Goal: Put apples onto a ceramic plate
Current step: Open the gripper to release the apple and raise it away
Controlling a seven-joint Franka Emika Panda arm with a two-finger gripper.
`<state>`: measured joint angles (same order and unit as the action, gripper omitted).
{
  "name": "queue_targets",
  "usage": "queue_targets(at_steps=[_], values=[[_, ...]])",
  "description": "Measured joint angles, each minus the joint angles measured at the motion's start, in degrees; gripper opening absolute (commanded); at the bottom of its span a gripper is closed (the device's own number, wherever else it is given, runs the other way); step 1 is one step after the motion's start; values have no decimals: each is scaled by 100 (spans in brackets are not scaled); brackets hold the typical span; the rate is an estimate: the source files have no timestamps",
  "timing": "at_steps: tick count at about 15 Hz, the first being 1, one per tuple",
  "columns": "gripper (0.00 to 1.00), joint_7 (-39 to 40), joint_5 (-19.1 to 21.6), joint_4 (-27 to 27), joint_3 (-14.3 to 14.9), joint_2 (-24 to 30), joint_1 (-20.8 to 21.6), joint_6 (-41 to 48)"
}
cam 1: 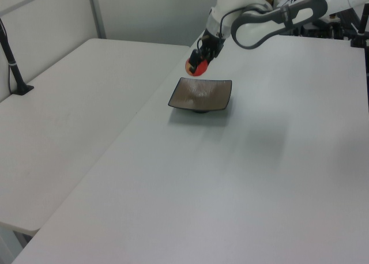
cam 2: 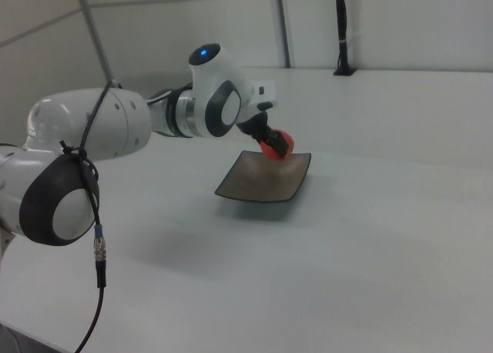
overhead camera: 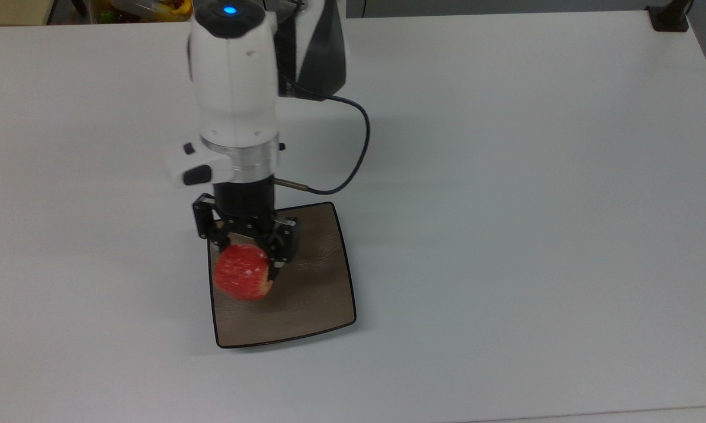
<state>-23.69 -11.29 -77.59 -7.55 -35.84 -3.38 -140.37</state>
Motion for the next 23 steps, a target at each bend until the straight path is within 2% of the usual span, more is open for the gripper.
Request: queue_targets(at_steps=[1,2,3,10,14,19,23], values=[[77,-1,-67,-66,-2,0,52,47],[93,-2,-117,-124,-4,0,101,112],[100,-2,-143,-164,-4,0,137,177],[100,-1,-163,-196,-4,25,141,310],[100,-1,-163,-195,-74,183,144,808],[100,-1,-163,-344,-184,930,292,2284],[100,493,-163,-1042,-191,1836,489,3300]])
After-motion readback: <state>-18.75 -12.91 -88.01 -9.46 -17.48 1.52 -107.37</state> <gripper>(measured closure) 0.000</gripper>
